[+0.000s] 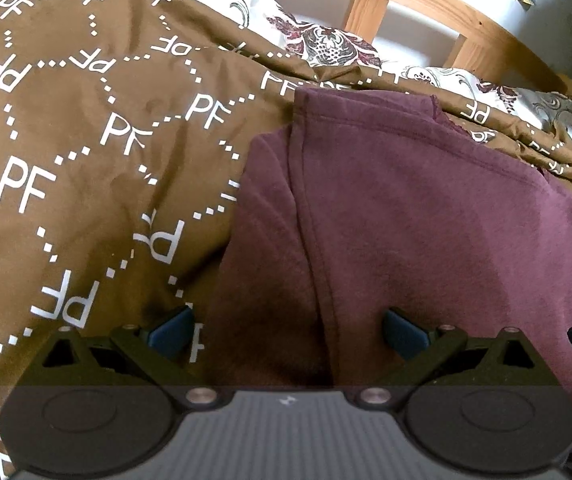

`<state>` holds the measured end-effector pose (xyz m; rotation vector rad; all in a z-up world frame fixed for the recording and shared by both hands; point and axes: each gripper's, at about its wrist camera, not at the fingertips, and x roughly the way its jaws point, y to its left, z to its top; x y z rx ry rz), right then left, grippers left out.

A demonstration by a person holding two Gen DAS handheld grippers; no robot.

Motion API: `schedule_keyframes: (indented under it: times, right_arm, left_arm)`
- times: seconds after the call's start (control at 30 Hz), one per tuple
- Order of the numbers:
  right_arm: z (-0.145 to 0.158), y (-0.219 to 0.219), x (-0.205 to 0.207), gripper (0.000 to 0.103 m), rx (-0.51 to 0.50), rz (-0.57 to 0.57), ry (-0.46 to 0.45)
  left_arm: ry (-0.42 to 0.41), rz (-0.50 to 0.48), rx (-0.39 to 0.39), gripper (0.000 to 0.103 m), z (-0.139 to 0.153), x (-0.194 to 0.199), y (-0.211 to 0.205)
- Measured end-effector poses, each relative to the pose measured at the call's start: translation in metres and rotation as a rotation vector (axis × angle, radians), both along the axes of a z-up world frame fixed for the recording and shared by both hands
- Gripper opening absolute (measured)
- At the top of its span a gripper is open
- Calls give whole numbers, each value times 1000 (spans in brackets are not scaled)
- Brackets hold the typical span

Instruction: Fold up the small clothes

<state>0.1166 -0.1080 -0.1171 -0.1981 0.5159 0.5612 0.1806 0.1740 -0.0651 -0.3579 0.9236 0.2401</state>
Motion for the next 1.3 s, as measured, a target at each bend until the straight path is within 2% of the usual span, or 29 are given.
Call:
schedule_keyframes:
  times: [0.33,0.7,0.87,1.07,1.3]
  right_arm:
    - [-2,-6,5,103,48,3,42]
    - [-3,-7,6,103,57,2,51]
    - [-3,-7,6,103,57,2,52]
    - [-1,-10,7,102,77,5,61]
    - [4,-9,4,103,56,3,49]
  left_arm:
    - [0,0,8,102,0,-1,-1]
    - [24,-21,-30,101,6,-1,-3]
    - [32,-35,-23,88,10,1,-10]
    - [51,-15,-16,63,16,0,-15]
    - [51,-61,98,35,26,1,-37]
